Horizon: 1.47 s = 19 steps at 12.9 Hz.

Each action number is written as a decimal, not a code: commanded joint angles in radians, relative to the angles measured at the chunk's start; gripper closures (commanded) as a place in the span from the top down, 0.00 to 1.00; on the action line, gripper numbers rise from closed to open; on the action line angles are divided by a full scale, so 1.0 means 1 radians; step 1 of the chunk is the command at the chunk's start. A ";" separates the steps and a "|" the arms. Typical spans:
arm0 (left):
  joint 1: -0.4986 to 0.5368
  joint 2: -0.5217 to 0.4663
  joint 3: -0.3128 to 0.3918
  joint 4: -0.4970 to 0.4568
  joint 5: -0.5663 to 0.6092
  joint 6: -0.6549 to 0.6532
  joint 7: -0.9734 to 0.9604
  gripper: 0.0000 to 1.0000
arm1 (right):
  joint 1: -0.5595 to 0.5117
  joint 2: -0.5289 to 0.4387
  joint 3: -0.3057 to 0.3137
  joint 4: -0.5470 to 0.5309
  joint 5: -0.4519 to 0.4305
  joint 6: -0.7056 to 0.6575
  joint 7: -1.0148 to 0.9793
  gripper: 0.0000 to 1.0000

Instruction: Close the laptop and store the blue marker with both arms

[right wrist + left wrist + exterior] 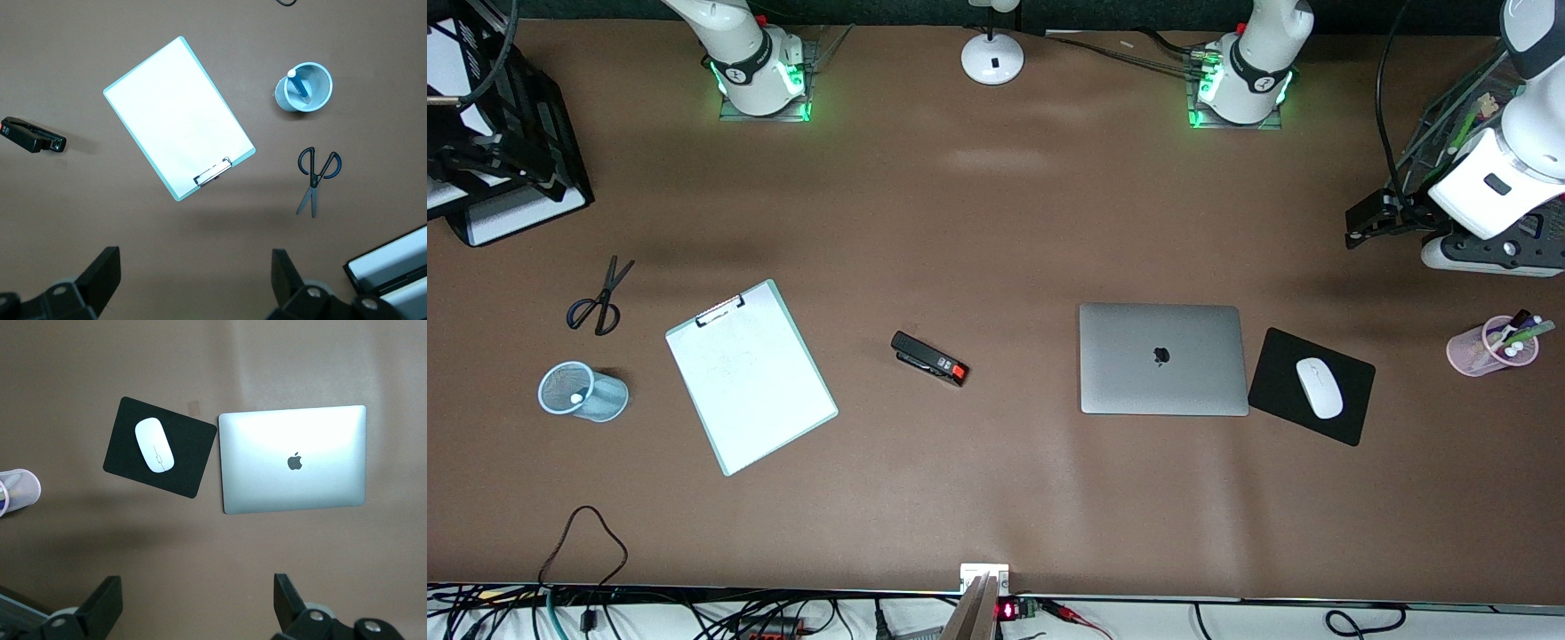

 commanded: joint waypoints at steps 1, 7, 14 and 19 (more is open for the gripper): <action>-0.001 0.012 -0.004 0.029 0.015 -0.007 0.016 1.00 | 0.001 0.007 0.000 0.025 -0.004 -0.022 0.016 1.00; -0.006 0.011 -0.006 0.029 0.017 -0.010 0.013 1.00 | 0.017 0.007 0.008 0.021 -0.009 -0.022 0.019 1.00; -0.006 0.012 -0.006 0.029 0.017 -0.008 0.012 1.00 | 0.021 0.011 0.003 0.030 -0.012 -0.002 0.016 1.00; -0.006 0.012 -0.006 0.029 0.017 -0.010 0.009 1.00 | 0.014 0.014 0.000 0.036 -0.012 -0.004 -0.048 1.00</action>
